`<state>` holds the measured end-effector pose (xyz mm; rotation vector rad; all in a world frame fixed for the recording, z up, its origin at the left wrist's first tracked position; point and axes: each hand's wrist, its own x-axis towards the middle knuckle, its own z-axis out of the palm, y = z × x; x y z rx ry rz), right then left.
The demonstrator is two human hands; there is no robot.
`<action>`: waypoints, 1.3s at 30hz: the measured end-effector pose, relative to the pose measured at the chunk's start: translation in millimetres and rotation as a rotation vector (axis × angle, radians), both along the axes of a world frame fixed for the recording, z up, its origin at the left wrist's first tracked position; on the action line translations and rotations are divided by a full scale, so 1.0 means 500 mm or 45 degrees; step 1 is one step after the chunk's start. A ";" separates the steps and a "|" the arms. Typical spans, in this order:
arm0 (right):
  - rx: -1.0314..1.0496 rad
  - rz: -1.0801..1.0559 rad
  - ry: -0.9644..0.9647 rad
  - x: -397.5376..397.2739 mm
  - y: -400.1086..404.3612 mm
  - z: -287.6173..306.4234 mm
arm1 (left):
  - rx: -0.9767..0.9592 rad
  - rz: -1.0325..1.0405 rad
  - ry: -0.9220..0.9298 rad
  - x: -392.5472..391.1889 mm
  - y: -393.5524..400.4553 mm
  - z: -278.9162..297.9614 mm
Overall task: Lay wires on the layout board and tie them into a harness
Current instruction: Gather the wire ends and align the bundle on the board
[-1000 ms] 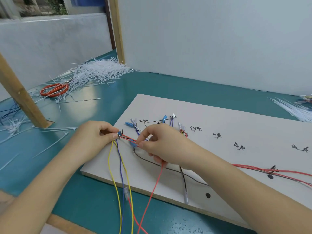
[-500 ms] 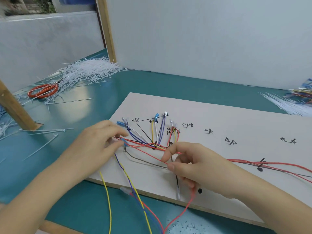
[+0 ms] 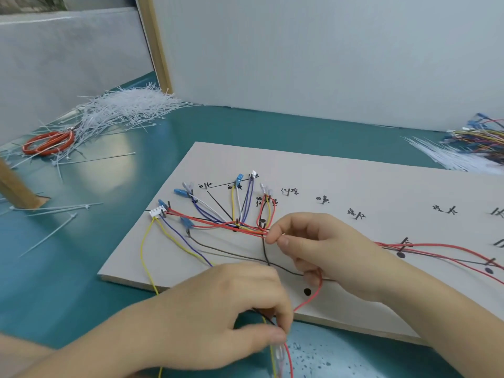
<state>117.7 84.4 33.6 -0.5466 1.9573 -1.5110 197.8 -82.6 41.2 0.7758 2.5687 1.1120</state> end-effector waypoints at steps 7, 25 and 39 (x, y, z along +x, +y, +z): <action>-0.107 -0.188 -0.206 -0.042 0.052 0.018 | 0.100 -0.048 -0.106 -0.007 0.011 -0.031; 0.021 0.024 -0.226 0.001 0.156 0.048 | -0.338 0.672 0.295 -0.061 -0.121 -0.054; -0.194 0.024 -0.245 -0.002 0.193 0.044 | -0.217 0.377 0.513 -0.043 -0.022 -0.014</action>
